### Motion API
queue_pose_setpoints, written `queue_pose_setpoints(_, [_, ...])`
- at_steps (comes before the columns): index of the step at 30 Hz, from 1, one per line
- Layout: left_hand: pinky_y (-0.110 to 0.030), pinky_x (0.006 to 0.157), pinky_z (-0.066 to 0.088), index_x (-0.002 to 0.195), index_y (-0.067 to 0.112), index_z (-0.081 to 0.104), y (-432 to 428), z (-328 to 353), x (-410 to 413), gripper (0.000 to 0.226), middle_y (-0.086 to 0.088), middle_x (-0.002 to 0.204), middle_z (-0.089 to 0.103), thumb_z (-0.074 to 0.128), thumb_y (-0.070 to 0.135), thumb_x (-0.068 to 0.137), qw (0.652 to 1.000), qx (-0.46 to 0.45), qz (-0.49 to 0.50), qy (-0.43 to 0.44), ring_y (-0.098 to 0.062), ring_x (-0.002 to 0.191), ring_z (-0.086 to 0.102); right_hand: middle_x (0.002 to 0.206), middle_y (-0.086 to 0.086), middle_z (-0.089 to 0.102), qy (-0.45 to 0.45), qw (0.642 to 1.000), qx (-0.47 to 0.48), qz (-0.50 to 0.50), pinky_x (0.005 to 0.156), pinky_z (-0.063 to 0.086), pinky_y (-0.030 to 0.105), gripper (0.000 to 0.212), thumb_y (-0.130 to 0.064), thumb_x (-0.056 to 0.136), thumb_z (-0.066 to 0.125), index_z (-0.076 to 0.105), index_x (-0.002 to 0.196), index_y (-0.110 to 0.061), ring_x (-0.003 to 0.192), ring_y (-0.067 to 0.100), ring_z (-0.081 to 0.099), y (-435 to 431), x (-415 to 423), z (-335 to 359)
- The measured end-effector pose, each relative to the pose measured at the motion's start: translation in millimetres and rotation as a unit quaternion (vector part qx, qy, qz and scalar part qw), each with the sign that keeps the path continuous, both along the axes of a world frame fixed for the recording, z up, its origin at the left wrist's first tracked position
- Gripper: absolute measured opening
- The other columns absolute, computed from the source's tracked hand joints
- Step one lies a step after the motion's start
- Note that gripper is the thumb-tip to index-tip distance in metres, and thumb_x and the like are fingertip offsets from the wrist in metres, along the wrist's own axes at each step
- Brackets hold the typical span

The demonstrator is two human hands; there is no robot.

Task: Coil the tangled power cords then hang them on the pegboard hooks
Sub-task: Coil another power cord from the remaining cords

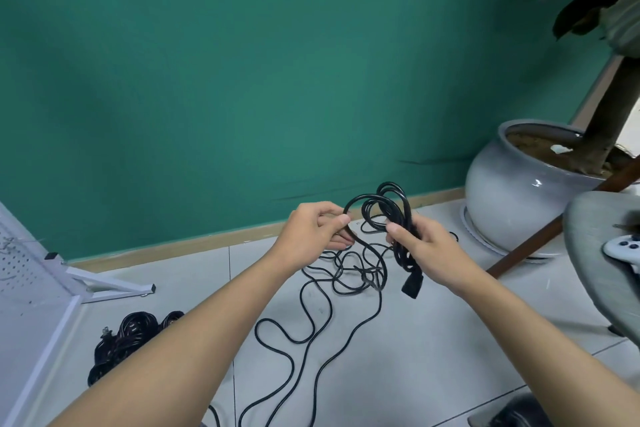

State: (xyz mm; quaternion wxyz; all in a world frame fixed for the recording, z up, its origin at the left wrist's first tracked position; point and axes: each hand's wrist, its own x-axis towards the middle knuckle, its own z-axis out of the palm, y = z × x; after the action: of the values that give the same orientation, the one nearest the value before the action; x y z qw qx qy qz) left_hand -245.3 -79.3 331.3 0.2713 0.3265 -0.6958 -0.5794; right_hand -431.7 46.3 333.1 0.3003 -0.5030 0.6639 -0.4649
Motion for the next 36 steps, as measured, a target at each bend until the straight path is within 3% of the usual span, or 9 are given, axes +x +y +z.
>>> queue_pose_setpoints(3, [-0.033,0.083,0.064,0.116,0.013,0.066,11,5,-6,0.014,-0.022,0.092,0.077,0.057,0.014,0.105,1.0,0.014,-0.014,0.001,-0.025,0.087,0.078,0.082,-0.007,0.065,-0.007,1.0,0.005,-0.008,0.074,0.047,0.036,0.015,-0.026,0.105,0.058,0.066,0.094,-0.019,0.075,0.014,0.057,-6,0,-8])
queue_pose_setpoints(8, [-0.034,0.088,0.062,0.127,0.013,0.067,12,2,-9,0.026,-0.019,0.097,0.078,0.05,0.013,0.108,0.999,0.033,-0.011,-0.008,-0.025,0.091,0.078,0.085,-0.028,0.068,0.024,0.998,0.044,0.04,0.084,0.045,0.026,0.011,-0.032,0.106,0.056,0.066,0.108,-0.029,0.083,-0.006,0.06,-8,6,-14])
queue_pose_setpoints(13, [-0.035,0.085,0.063,0.117,0.011,0.074,10,4,-8,0.026,-0.018,0.091,0.078,0.049,0.012,0.107,1.0,0.002,-0.015,-0.023,-0.025,0.087,0.078,0.11,-0.016,0.073,0.083,0.995,0.056,0.031,0.101,0.05,0.038,0.025,-0.048,0.1,0.055,0.065,0.12,-0.036,0.108,0.006,0.065,-9,8,-13])
queue_pose_setpoints(21, [-0.032,0.078,0.063,0.107,0.021,0.079,17,8,-11,0.026,-0.003,0.08,0.079,0.053,0.017,0.103,0.993,-0.114,0.006,-0.03,-0.013,0.08,0.077,0.092,-0.011,0.07,0.074,0.994,0.062,0.048,0.074,0.042,0.015,0.009,-0.023,0.106,0.056,0.065,0.107,-0.024,0.075,-0.009,0.06,-8,3,-6])
queue_pose_setpoints(24, [-0.039,0.089,0.059,0.101,0.031,0.077,16,6,-13,0.026,0.008,0.092,0.078,0.053,0.043,0.101,0.99,-0.136,-0.017,-0.025,-0.006,0.093,0.074,0.094,-0.005,0.069,0.0,0.999,0.039,0.031,0.078,0.046,0.022,0.012,-0.022,0.107,0.054,0.066,0.112,-0.021,0.082,0.001,0.06,-7,-1,-3])
queue_pose_setpoints(27, [-0.042,0.104,0.051,0.104,0.036,0.074,19,-5,-24,0.036,0.014,0.111,0.075,0.049,0.057,0.088,0.991,-0.066,-0.087,-0.076,-0.003,0.111,0.067,0.088,-0.006,0.067,-0.051,0.998,0.018,0.017,0.076,0.048,0.021,0.012,-0.019,0.107,0.054,0.066,0.107,-0.017,0.08,0.003,0.06,-4,-7,0])
queue_pose_setpoints(31, [-0.037,0.11,0.046,0.131,0.038,0.066,24,-29,-45,0.049,0.016,0.132,0.067,0.048,0.031,0.086,0.97,-0.057,-0.171,-0.161,-0.006,0.124,0.059,0.073,-0.012,0.063,-0.094,0.995,0.009,-0.022,0.067,0.043,0.024,0.019,-0.02,0.107,0.053,0.062,0.093,-0.012,0.066,0.005,0.055,4,-22,2])
queue_pose_setpoints(33, [-0.03,0.115,0.04,0.142,0.027,0.059,23,-43,-55,0.058,0.009,0.143,0.061,0.047,0.005,0.09,0.945,-0.123,-0.21,-0.217,-0.009,0.133,0.053,0.079,-0.007,0.063,-0.13,0.991,-0.006,-0.036,0.069,0.041,0.028,0.018,-0.02,0.107,0.053,0.062,0.094,-0.01,0.068,0.01,0.054,11,-32,2])
queue_pose_setpoints(36, [-0.022,0.114,0.037,0.142,0.024,0.057,26,-65,-66,0.059,0.007,0.144,0.06,0.047,-0.003,0.091,0.917,-0.173,-0.265,-0.242,-0.005,0.135,0.051,0.086,0.001,0.062,-0.192,0.98,-0.028,-0.036,0.076,0.046,0.032,0.015,-0.02,0.105,0.055,0.061,0.1,-0.008,0.075,0.018,0.055,23,-41,5])
